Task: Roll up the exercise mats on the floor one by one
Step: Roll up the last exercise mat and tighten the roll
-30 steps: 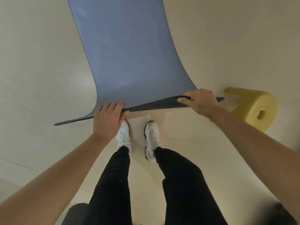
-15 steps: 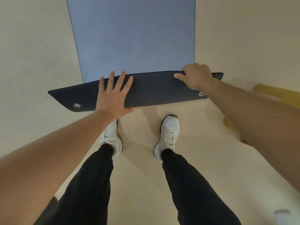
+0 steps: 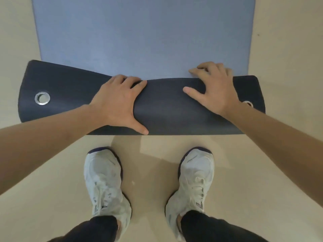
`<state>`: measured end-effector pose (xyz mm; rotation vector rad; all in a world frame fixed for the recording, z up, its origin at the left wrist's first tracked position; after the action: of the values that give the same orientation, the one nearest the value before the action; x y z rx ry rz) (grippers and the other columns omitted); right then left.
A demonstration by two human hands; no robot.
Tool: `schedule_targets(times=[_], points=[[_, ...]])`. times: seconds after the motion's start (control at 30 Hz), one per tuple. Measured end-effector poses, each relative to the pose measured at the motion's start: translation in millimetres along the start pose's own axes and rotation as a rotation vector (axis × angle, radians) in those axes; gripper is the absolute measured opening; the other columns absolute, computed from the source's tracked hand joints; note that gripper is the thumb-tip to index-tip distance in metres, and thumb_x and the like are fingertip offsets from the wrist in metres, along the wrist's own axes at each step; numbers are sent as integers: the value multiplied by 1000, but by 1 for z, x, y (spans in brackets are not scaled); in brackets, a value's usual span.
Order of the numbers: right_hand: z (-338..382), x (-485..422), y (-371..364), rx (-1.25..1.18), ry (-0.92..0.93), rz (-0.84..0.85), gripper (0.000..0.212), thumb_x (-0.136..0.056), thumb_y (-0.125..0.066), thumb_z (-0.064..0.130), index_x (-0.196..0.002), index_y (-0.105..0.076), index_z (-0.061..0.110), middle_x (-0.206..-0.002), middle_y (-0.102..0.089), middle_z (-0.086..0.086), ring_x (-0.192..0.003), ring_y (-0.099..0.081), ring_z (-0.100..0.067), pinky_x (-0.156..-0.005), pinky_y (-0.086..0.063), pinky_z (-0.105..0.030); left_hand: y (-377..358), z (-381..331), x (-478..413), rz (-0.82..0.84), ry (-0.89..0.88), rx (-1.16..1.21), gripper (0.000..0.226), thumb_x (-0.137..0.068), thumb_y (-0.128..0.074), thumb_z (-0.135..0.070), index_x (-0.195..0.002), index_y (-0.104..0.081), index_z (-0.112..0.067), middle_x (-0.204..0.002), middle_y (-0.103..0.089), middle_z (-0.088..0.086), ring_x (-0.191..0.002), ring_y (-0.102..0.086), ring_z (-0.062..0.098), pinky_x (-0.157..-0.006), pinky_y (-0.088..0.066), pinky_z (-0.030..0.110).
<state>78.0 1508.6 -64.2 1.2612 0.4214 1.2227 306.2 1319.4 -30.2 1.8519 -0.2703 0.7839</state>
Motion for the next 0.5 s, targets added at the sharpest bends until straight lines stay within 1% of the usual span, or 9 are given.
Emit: schedule_targets(times=[0.03,0.07,0.1,0.17,0.23,0.3,0.37,0.43,0.5], points=[[3,-2,3,14,59,-10,72,-90,-43,77,-137,-62,25,-137,-56,-5,-122,-50,-32,-105,-31,-48,2,1,-1,0,1,10,143,-42,-63,-101,-158,-31,-25,-154,-45,-1,-131,-48,30,-99,-48,49],[8,-1,7,32,99,-17,76,-88,-42,80,-135,-63,24,-133,-58,-4,-118,-52,-30,-102,-33,-47,5,2,-2,6,-4,9,140,-41,-61,-102,-156,-33,-27,-149,-50,-3,-125,-52,27,-91,-51,46],[14,1,11,45,117,-4,81,-85,-41,84,-136,-62,24,-131,-60,-3,-117,-52,-29,-101,-36,-47,8,3,-3,17,-10,6,137,-41,-60,-103,-154,-35,-29,-143,-54,-5,-120,-54,25,-86,-51,44],[24,5,16,74,117,86,91,-81,-33,90,-143,-55,26,-135,-57,1,-121,-50,-28,-104,-38,-47,14,7,-9,51,-1,7,132,-40,-58,-104,-149,-38,-33,-130,-58,-10,-113,-56,19,-83,-51,40],[31,6,18,122,111,194,101,-77,-23,94,-153,-42,30,-146,-50,3,-130,-44,-26,-109,-35,-47,19,11,-13,74,5,24,124,-38,-58,-105,-142,-45,-37,-115,-61,-15,-105,-58,15,-83,-52,39],[36,3,21,176,134,246,108,-74,-16,97,-159,-29,33,-154,-43,3,-137,-41,-27,-114,-32,-47,25,16,-16,70,13,48,116,-36,-59,-104,-132,-53,-39,-103,-64,-18,-96,-61,13,-82,-52,38],[41,2,23,229,179,245,111,-72,-14,99,-161,-22,33,-158,-39,2,-139,-40,-28,-116,-31,-48,33,21,-18,60,43,88,110,-33,-59,-104,-122,-59,-38,-90,-65,-18,-85,-62,12,-78,-53,37],[47,6,26,246,187,217,115,-70,-15,101,-161,-22,30,-158,-40,0,-139,-42,-30,-116,-31,-49,41,22,-19,64,54,144,99,-30,-60,-102,-103,-64,-35,-78,-64,-17,-77,-61,11,-72,-54,36],[55,12,27,229,161,178,120,-68,-17,103,-159,-24,26,-154,-45,-2,-137,-44,-31,-115,-32,-50,47,20,-19,72,52,193,85,-31,-69,-96,-84,-64,-30,-70,-65,-12,-71,-62,13,-65,-51,34]])
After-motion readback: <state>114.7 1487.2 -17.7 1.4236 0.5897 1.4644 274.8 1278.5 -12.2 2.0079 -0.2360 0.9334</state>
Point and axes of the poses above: each hand's wrist, its own x-axis away from the middle knuckle, its own y-axis out of the back of the hand, z = x × y, the point moved 1 cm from there along -x, towards the middle knuckle
